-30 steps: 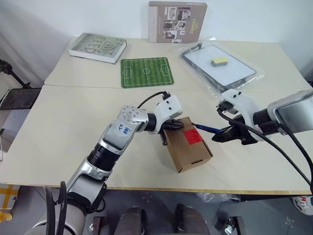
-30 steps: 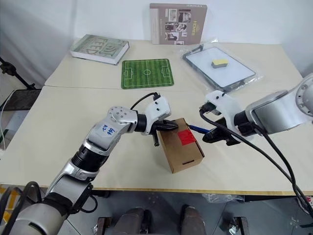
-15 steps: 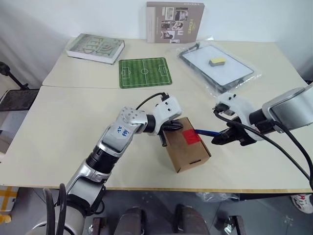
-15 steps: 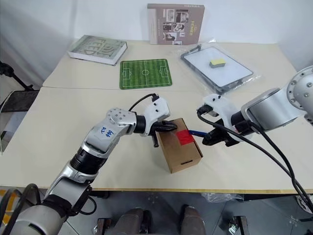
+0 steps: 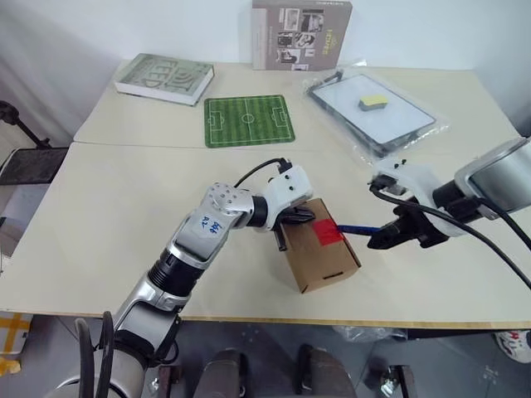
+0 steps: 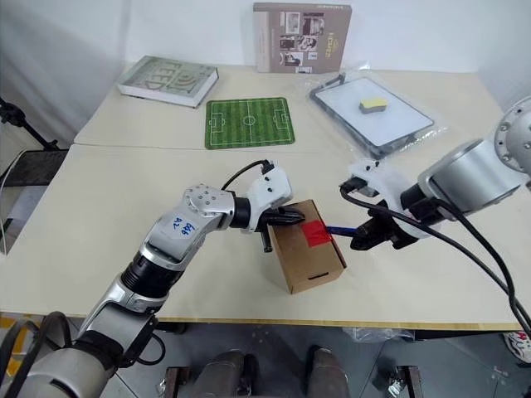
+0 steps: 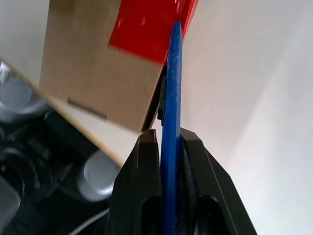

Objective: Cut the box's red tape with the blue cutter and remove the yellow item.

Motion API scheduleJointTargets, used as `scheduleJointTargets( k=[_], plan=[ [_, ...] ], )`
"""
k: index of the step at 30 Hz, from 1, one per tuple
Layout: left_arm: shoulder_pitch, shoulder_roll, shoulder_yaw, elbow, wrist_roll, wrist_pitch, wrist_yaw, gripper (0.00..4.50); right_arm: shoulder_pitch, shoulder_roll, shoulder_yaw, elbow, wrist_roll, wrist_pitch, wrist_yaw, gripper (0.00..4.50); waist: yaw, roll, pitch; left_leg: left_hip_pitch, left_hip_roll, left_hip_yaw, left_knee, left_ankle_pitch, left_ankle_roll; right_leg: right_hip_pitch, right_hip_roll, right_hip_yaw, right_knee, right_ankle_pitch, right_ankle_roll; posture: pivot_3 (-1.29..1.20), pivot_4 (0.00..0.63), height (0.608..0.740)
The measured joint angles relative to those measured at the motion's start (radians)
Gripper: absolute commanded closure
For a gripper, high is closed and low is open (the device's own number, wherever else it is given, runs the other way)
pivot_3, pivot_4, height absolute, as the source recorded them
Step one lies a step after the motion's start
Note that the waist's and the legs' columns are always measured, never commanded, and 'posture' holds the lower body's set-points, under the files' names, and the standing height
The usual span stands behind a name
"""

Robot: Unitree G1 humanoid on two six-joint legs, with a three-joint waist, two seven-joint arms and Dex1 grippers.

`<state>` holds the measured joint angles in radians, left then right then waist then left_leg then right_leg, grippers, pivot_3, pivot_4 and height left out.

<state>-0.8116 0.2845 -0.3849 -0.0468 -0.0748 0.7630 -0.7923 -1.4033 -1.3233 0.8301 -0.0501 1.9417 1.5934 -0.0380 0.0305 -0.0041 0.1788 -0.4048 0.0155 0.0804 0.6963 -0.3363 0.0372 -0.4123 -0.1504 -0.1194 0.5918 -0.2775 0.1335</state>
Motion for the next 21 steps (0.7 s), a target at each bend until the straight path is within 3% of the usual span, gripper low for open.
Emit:
scheduleJointTargets(
  k=[11, 17, 21],
  plan=[
    [0.0, 0.0, -0.007, 0.004, 0.0, 0.0, 0.006, 4.44, 0.045, -0.158, 0.015, -0.187, 0.002, 0.004, 0.118, 4.36, 0.002, 0.0, 0.0, 0.0, 0.0, 0.0, 0.002, -0.001, 0.001, 0.0, 0.0, 0.001, 0.0, 0.001, 0.001, 0.0, 0.15, 0.74],
    [-0.001, 0.0, -0.006, 0.012, 0.0, -0.004, 0.011, 4.44, 0.093, -0.233, -0.149, -0.217, 0.003, 0.001, 0.145, 4.36, 0.001, 0.0, 0.0, 0.0, 0.0, 0.0, 0.003, -0.001, 0.001, 0.0, 0.0, 0.002, 0.001, 0.001, 0.001, 0.0, 0.15, 0.74],
    [-0.006, -0.008, -0.007, 0.03, 0.0, -0.018, 0.011, 4.44, 0.178, -0.276, -0.365, -0.177, -0.086, -0.032, 0.159, 4.36, 0.006, 0.0, 0.0, 0.0, 0.0, 0.001, 0.004, -0.001, 0.001, 0.001, 0.0, 0.002, 0.0, 0.002, 0.001, 0.0, 0.15, 0.74]
  ],
)
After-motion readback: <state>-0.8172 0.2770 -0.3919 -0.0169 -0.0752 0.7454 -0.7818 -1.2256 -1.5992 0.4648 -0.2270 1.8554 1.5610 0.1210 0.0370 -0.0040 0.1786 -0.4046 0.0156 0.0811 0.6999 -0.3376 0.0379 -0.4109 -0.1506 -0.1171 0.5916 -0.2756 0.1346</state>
